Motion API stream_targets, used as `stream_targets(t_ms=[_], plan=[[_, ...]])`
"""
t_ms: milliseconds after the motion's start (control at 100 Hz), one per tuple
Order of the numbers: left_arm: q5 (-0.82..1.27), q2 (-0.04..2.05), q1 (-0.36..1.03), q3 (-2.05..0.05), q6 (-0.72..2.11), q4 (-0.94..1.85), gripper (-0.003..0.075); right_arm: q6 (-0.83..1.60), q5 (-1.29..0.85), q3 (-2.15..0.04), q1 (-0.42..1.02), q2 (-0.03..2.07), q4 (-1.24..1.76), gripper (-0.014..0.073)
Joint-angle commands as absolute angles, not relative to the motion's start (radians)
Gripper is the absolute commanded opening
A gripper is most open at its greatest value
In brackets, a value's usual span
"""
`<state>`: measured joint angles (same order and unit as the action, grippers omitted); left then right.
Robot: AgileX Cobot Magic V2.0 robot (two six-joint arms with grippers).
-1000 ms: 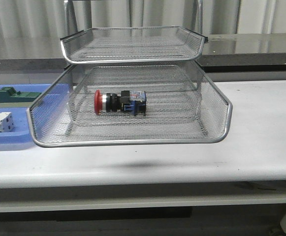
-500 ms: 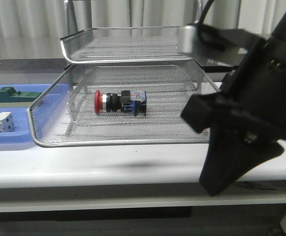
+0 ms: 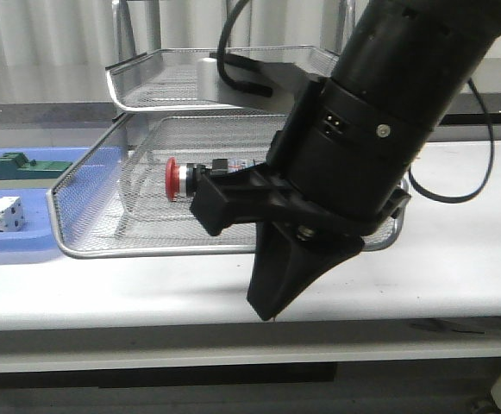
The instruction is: Place button on rack with both arms
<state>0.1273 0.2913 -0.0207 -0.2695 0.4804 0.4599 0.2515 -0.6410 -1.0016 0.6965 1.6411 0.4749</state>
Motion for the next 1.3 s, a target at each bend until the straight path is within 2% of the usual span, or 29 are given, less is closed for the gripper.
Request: stream_targets(t_ms=[0, 420, 1060, 1290], plan=[[0.048, 0.296, -0.022, -0.295, 0.471, 0.476, -0.002, 0.263, -0.641, -1.055, 0.695, 1.631, 0.459, -0.0055], [0.048, 0.296, -0.022, -0.295, 0.471, 0.476, -0.002, 0.254, -0.608, -1.169, 0.683, 1.689, 0.336, -0.0055], [0.048, 0.296, -0.022, -0.295, 0.471, 0.476, -0.002, 0.248, -0.582, -1.431, 0.541, 1.847, 0.203, -0.0055], [0.048, 0.296, -0.022, -0.295, 0.471, 0.476, -0.002, 0.248, -0.524, -1.449, 0.524, 1.854, 0.183, -0.0055]])
